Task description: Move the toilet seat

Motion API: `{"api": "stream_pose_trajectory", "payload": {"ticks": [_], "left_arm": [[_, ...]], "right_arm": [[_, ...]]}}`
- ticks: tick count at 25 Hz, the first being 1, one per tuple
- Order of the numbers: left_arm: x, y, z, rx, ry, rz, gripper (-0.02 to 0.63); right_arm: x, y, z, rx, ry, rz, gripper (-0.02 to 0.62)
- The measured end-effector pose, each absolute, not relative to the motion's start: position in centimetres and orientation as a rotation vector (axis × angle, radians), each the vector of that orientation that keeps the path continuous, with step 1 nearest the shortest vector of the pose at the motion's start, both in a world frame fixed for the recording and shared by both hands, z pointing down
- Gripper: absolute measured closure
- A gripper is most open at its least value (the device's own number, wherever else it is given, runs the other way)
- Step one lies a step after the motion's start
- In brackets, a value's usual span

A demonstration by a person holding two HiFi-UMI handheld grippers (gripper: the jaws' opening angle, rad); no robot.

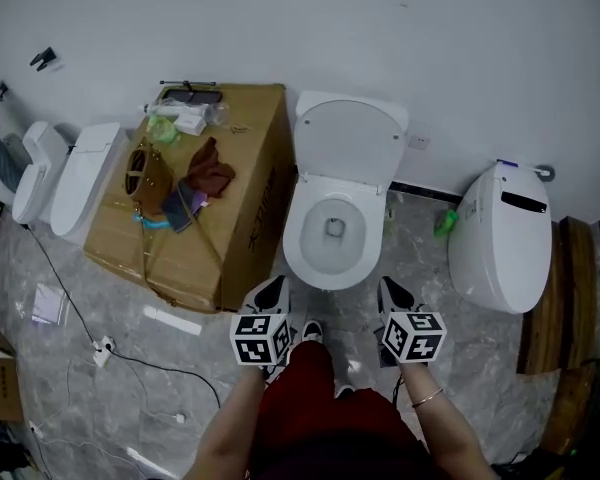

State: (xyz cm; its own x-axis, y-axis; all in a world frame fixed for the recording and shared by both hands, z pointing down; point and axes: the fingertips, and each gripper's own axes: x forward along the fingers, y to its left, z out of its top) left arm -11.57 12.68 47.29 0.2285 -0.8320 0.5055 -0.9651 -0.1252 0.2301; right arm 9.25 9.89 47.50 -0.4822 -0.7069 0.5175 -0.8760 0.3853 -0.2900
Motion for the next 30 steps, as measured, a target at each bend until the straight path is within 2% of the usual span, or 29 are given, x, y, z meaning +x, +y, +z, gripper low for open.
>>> {"api": "stream_pose_trajectory", "payload": {"ticks": [7, 13, 30], "left_arm": [[-14.6, 6.2, 49.0, 2.002, -1.606, 0.395, 0.578], [-14.6, 3.0, 50.4, 2.021, -1.499, 0.390, 0.578], [-14.9, 0.5, 60.7, 1.850, -1.436, 0.519, 0.575]], "right_arm": [[7.6, 4.9, 49.3, 1.399, -2.264, 0.791, 0.578], [7.6, 2.5, 50.6, 1.455, -2.200, 0.829, 0.578], [8.6, -0.7, 60.4, 1.370, -2.026, 0.979, 0.577]]}}
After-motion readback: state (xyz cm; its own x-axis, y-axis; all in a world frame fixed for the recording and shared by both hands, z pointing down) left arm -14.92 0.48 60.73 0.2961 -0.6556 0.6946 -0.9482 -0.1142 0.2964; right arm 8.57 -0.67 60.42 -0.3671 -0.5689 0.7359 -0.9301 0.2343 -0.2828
